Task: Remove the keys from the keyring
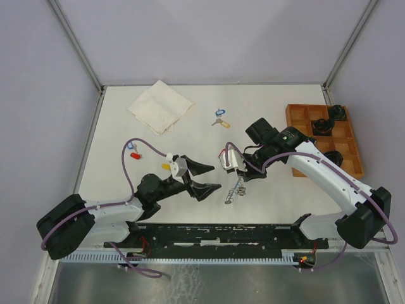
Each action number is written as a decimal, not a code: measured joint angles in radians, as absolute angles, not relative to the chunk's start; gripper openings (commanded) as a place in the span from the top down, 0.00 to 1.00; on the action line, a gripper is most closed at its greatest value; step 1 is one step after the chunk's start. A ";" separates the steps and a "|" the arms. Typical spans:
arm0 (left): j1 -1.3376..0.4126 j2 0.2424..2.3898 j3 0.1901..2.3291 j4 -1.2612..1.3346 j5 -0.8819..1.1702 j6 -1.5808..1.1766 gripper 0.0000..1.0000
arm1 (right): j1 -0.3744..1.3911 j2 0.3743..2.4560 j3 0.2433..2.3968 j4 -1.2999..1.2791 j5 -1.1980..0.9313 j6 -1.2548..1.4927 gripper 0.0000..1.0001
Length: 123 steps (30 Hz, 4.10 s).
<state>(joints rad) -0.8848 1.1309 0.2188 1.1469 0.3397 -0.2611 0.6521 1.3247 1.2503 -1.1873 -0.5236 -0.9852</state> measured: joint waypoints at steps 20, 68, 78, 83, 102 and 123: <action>-0.885 1.473 0.387 1.320 0.492 -0.069 0.59 | 0.652 1.325 1.250 -1.191 -0.535 -0.993 0.99; -0.918 1.627 0.442 1.468 0.604 -0.081 0.68 | 0.652 1.325 1.250 -1.191 -0.542 -0.996 0.99; -0.919 1.628 0.448 1.468 0.604 -0.082 0.70 | 0.652 1.325 1.250 -1.191 -0.542 -0.996 0.99; -0.919 1.636 0.452 1.469 0.604 -0.083 0.70 | 0.652 1.325 1.250 -1.191 -0.542 -0.997 0.99; -0.919 1.660 0.465 1.472 0.605 -0.104 0.97 | 0.652 1.325 1.250 -1.194 -0.541 -1.000 0.99; -0.925 1.608 0.368 1.535 0.485 -0.140 0.97 | 0.651 1.323 1.250 -1.177 -0.515 -0.995 0.99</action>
<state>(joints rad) -0.9253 1.6077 0.3676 1.5349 0.4854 -0.1402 0.6514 1.3228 1.2503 -1.1774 -0.5148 -0.9951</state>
